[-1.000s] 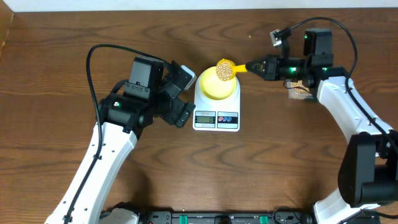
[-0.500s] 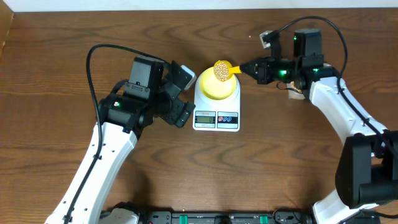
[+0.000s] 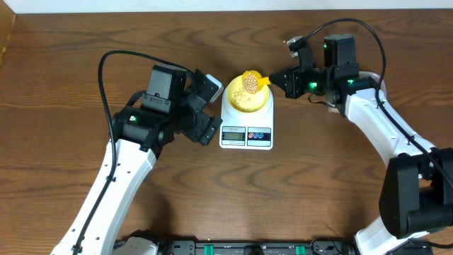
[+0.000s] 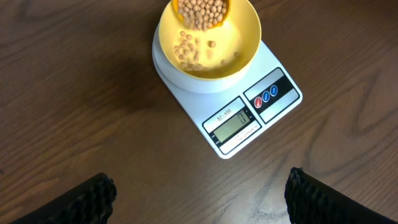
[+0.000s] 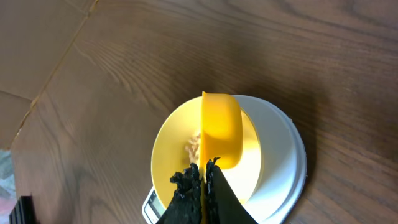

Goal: Scoop item into bowl and weigh 50g on scale
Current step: 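Tilt the scoop with the right gripper to pour soybeans into the bowl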

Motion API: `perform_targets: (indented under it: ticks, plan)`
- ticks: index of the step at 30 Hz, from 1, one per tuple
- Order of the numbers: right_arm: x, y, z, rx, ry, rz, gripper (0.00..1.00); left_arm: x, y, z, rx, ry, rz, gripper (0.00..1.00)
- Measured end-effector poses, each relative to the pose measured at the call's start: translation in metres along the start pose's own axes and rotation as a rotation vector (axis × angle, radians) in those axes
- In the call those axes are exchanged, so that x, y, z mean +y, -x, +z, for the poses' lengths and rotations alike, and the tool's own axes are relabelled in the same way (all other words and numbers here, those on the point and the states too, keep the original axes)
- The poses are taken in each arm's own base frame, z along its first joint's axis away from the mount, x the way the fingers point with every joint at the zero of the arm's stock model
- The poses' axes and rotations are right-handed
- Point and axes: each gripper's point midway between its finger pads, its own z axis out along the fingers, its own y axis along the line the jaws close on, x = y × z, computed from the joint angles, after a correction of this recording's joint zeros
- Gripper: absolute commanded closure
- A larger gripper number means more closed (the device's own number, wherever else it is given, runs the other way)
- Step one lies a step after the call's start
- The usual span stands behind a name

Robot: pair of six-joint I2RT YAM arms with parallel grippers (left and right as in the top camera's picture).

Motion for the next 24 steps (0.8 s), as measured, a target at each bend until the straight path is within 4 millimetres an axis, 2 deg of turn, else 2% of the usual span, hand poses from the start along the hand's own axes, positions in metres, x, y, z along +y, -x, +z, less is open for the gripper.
perform_targets:
  ticks: [24]
  plan:
    - [-0.0011,0.0000,0.0001,0.000,-0.007,-0.085,0.99,0.0000,0.0000,0.0000,0.000,0.000,0.000,0.11]
